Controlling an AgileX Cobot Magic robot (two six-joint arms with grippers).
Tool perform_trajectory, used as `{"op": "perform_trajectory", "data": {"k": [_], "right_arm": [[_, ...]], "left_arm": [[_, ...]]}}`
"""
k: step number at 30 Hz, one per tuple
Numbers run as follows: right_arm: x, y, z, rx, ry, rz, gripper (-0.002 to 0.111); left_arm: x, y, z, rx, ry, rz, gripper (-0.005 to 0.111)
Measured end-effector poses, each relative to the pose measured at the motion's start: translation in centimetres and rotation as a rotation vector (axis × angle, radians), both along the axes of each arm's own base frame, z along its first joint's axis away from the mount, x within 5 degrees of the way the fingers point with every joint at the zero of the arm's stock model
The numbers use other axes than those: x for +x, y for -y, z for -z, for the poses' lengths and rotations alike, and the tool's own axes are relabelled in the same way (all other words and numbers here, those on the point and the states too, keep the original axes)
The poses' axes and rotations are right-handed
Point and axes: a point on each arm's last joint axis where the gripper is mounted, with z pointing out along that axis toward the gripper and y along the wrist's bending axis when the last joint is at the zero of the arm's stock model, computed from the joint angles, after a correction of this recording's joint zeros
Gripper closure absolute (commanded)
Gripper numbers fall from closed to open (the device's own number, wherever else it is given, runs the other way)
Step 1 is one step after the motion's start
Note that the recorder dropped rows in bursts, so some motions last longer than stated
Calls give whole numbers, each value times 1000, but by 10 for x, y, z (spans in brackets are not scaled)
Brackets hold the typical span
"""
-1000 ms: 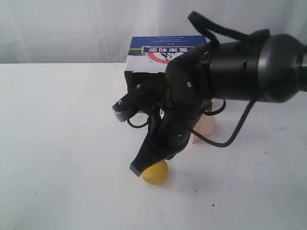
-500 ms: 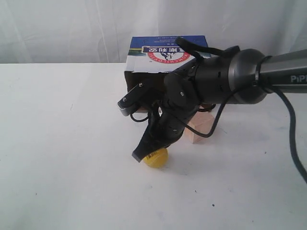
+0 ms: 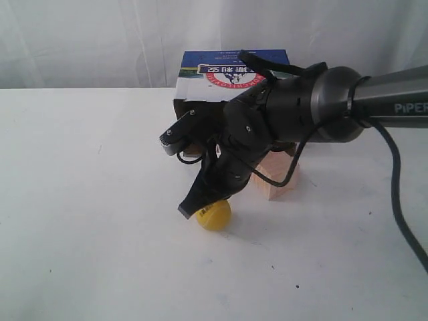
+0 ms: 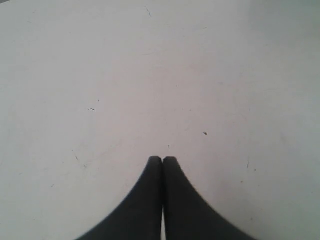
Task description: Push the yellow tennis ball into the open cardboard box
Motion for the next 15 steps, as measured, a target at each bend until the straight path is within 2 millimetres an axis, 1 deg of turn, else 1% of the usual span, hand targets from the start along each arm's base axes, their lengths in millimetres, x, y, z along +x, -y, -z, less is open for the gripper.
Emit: {"op": "perform_trajectory", "data": {"k": [4,11,13,15], "right_arm": [[2,-1,-7,3,6,2,108],[-1,2,-43,72,62,39,108],[-4,3,-46,70,48,55,108],[-8,2,-45,51,22,57,108]], "left_arm": [[0,0,0,0,0,0,107],[0,0,0,0,0,0,107],[0,0,0,0,0,0,107],[0,0,0,0,0,0,107]]}}
